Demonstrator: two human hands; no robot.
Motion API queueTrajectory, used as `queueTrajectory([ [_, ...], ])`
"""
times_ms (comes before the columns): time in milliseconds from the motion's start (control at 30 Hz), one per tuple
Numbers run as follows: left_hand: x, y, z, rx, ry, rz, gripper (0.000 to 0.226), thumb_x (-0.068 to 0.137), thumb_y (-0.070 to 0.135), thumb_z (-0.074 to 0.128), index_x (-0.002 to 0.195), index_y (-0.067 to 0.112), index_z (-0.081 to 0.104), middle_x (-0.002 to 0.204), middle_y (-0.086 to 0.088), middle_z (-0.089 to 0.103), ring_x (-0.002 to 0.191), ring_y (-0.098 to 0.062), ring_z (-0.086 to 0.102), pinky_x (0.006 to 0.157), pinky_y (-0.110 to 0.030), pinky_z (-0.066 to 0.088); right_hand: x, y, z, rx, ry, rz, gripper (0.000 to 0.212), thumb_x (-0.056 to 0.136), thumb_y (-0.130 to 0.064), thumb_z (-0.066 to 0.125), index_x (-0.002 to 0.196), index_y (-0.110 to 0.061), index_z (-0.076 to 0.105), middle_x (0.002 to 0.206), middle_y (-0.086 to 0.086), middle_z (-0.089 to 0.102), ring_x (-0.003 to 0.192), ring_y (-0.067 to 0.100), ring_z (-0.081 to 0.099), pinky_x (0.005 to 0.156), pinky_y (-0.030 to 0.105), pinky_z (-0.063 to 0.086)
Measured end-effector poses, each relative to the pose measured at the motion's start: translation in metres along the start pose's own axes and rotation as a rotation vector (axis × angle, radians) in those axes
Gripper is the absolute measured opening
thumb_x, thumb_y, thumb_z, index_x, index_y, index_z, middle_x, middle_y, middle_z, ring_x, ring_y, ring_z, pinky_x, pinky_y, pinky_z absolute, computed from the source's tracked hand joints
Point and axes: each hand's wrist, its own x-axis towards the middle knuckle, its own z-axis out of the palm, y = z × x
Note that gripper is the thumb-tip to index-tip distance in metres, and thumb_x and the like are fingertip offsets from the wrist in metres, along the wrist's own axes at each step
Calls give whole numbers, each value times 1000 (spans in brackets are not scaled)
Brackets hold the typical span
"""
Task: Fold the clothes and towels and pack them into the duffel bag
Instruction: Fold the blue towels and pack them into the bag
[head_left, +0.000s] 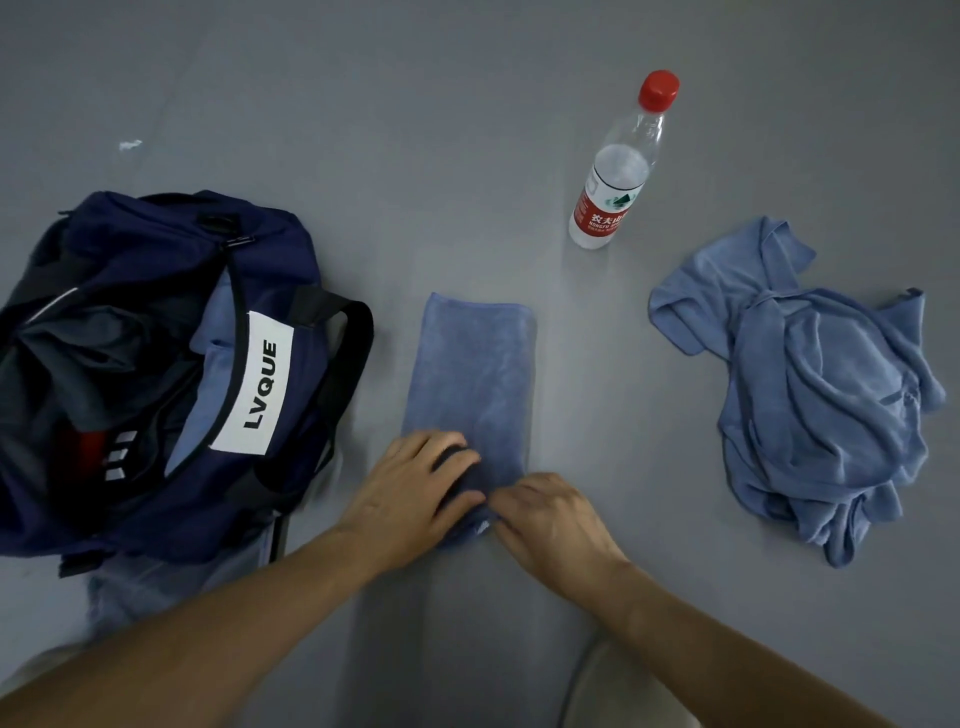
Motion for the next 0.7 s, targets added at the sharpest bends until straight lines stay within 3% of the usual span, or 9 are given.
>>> queueTrajectory([
  [100, -6, 4, -10, -106, -45, -13, 57, 90, 69, 53, 126, 25, 55, 118, 8, 62, 105, -13, 58, 91, -32, 49, 11, -3, -8, 164, -60, 361, 26, 95, -38, 44, 95, -21, 63, 81, 5, 68, 80, 30, 62, 75, 38, 48],
  [167, -4, 1, -12, -138, -67, -47, 54, 88, 61, 61, 129, 28, 52, 114, 8, 66, 102, -14, 63, 86, -31, 52, 21, -3, -13, 281, -44, 588, 21, 98, -36, 48, 97, -18, 59, 88, 9, 70, 87, 34, 63, 75, 38, 45],
  [267, 12, -5, -16, -214, 65, -163, 39, 90, 37, 68, 126, 26, 58, 106, 2, 73, 91, -20, 70, 75, -29, 54, 34, 0, -20, 383, -18, 714, 12, 99, -31, 53, 94, -20, 55, 90, 11, 70, 92, 38, 63, 74, 37, 42],
  [333, 27, -8, -22, -313, 120, -320, 38, 90, 33, 71, 126, 26, 60, 102, 2, 73, 87, -16, 68, 78, -30, 53, 38, 4, -25, 354, 6, 741, 12, 99, -34, 53, 100, -22, 53, 90, 8, 69, 92, 37, 63, 76, 39, 45],
  [400, 39, -13, -23, -391, 135, -453, 39, 90, 30, 73, 127, 26, 61, 103, 8, 69, 88, -6, 61, 84, -26, 50, 38, 5, -29, 247, 84, 680, 26, 98, -35, 54, 121, -24, 51, 104, 2, 69, 97, 31, 64, 80, 40, 51],
  [467, 45, -16, -19, -403, 142, -479, 38, 90, 27, 73, 126, 25, 62, 110, 9, 68, 94, -5, 61, 88, -24, 49, 34, 7, -29, 50, 162, 423, 43, 95, -32, 57, 136, -21, 51, 128, 1, 61, 109, 26, 60, 88, 40, 52],
  [567, 49, -21, -14, -302, 106, -413, 36, 90, 27, 71, 125, 23, 60, 122, 4, 63, 103, -15, 64, 88, -32, 50, 22, 19, -12, -268, 29, 79, 62, 88, -42, 60, 143, -15, 51, 147, 7, 50, 135, 31, 47, 104, 45, 44],
  [633, 48, -24, -12, -124, 153, -286, 34, 89, 21, 70, 123, 19, 63, 131, -1, 58, 108, -23, 63, 88, -39, 53, 16, 24, 2, -345, -107, 116, 77, 84, -51, 66, 149, -17, 44, 154, 6, 43, 141, 35, 41, 108, 52, 42],
  [700, 42, -25, -6, 98, 272, -19, 29, 91, 15, 62, 120, 15, 68, 134, -7, 60, 119, -31, 58, 95, -46, 50, 15, 23, 10, -349, -150, 181, 83, 82, -52, 69, 152, -17, 41, 157, 5, 40, 140, 38, 41, 105, 58, 42],
])
